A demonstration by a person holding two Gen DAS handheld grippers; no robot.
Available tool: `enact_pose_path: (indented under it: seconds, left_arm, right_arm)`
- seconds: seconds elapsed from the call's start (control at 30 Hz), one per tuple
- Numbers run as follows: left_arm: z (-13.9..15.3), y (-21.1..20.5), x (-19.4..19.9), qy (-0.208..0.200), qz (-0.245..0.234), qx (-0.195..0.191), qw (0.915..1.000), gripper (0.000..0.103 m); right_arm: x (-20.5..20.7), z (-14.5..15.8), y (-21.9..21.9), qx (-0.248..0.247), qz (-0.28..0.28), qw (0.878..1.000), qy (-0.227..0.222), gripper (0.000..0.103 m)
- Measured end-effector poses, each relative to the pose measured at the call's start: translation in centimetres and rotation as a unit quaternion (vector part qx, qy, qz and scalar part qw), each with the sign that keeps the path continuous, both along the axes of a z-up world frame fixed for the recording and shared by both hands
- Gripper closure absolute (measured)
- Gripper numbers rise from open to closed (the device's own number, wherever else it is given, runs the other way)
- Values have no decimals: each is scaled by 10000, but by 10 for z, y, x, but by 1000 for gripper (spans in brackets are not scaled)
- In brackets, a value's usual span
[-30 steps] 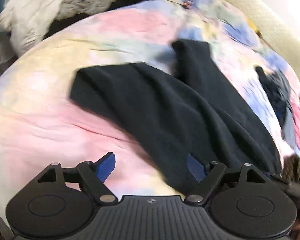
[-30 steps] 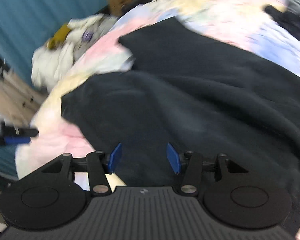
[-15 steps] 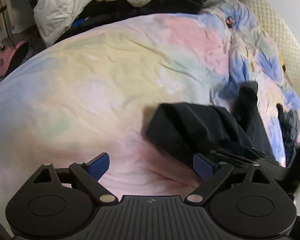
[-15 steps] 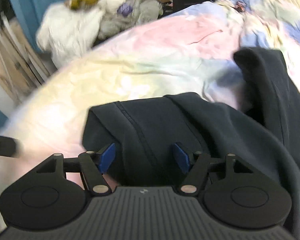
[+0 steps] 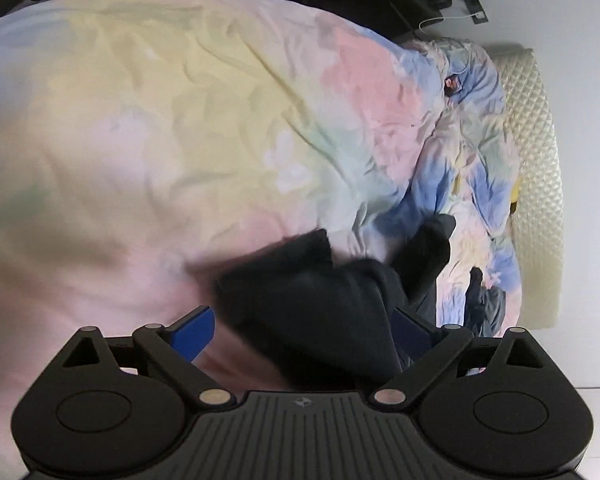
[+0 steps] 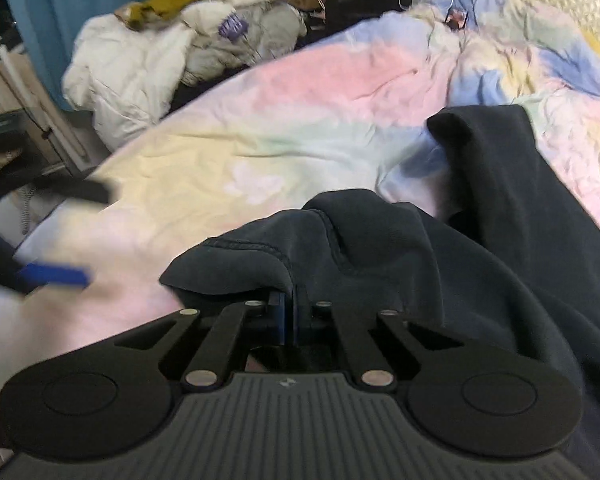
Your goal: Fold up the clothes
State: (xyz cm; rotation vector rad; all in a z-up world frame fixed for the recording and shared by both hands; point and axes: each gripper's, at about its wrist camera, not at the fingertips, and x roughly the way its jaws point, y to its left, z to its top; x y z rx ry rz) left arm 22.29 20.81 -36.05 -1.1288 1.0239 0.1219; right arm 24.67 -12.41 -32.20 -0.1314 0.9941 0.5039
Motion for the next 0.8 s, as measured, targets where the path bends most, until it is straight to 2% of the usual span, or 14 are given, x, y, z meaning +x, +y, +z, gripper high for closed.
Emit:
enact_pose_path:
  seconds: [0.17,0.3,0.4,0.53,0.7,0.8]
  left_arm:
    - [-9,-10,25,136,-357,451,9983,7]
    - [-36,-25,52,451,-863,861,9915,8]
    - [-62,-38,73,599,-1081,779,9893,12]
    - [-85,-60,105,573,-1328,751,9866,14]
    - [-91,-83,138,397,-1576,731,9840,14]
    - [-90,-96,155,354,-1882,852,9778,14]
  right_arm:
    - [-39,19,-56,164,-216,9993,273,100]
    - [-63,5,-94,248,-666,9950,702,100]
    - [-77,-12,-112,354,-1022,9886,1047,99]
    - [-94,-28,-116,374,-1266,9822,1333,99]
    - [-103,-31,-109,417,-1438,9779,1457,99]
    - [-102,-27,-105,474,-1560,9752,1497,98]
